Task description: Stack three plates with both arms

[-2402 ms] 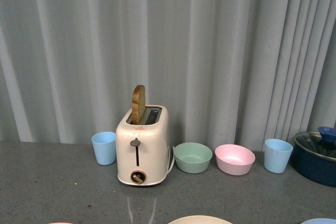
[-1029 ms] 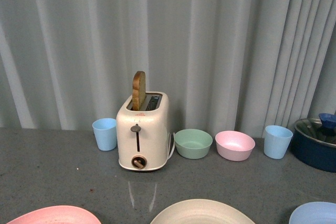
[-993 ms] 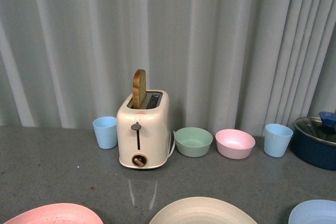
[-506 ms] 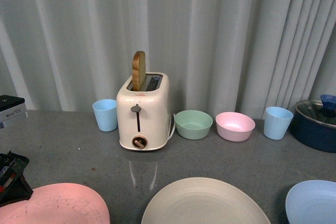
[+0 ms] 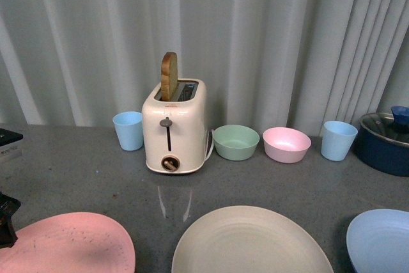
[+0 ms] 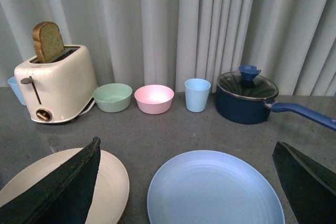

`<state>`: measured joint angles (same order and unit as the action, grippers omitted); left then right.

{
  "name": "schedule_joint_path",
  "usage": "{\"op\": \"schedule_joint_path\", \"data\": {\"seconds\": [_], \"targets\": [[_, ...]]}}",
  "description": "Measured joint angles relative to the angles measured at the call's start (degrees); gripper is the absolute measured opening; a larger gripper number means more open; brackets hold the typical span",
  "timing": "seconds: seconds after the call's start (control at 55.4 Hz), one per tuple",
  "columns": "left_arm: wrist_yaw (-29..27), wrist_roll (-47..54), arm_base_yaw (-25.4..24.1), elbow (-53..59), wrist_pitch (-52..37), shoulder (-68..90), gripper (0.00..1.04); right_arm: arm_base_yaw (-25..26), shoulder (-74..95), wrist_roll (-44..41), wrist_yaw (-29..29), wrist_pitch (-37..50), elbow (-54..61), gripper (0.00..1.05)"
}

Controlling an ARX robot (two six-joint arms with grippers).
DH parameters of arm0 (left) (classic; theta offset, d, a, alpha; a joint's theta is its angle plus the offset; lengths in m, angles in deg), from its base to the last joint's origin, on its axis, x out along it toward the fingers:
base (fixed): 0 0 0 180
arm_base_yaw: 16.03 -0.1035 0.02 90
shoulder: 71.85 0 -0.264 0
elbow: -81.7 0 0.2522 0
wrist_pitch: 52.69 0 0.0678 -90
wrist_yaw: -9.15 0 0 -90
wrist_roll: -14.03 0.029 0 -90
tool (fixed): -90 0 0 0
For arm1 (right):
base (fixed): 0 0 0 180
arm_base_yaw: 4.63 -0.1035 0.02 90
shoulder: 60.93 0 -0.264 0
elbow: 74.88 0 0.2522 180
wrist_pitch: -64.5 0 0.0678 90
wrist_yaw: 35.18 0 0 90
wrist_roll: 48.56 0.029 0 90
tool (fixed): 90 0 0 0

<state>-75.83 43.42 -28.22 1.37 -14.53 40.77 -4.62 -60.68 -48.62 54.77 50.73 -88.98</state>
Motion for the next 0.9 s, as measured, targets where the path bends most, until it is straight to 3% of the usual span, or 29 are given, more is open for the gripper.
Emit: {"op": "schedule_joint_path", "data": {"seconds": [0.903], "targets": [[-2.49,0.20,-0.02,0.02,-1.86,7.04,0.98,0.00,0.00,0.00,0.00,0.00,0.00,0.97]]}}
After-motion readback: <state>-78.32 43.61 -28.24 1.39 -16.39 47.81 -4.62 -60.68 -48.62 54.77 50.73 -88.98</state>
